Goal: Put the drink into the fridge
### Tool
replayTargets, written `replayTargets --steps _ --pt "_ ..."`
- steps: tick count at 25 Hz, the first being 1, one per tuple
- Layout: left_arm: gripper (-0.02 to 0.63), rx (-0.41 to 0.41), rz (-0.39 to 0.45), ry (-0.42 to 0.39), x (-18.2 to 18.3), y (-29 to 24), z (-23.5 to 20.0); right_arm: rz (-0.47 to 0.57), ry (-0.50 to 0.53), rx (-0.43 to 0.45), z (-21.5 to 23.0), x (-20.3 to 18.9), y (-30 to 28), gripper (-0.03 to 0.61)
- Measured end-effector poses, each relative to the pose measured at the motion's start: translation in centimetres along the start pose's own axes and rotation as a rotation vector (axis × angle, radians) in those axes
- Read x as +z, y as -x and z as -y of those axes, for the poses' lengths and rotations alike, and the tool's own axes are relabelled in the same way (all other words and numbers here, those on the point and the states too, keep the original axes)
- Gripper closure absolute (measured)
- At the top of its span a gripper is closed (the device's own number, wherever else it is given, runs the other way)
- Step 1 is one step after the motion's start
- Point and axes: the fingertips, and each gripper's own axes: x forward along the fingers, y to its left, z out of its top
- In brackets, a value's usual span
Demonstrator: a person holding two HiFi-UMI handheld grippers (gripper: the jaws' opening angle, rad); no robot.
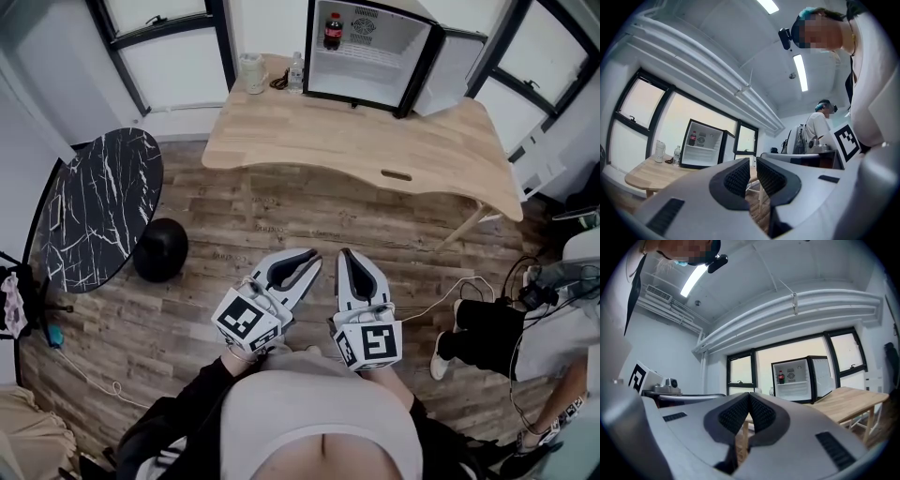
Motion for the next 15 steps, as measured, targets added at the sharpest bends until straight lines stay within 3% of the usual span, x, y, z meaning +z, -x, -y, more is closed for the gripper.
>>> replayTargets --steps 15 --pt "0.565 0.004 0.011 -0.003 0.29 0.55 -0.45 -0.008 0.005 0.012 -0.89 -0.14 -0.43 0.551"
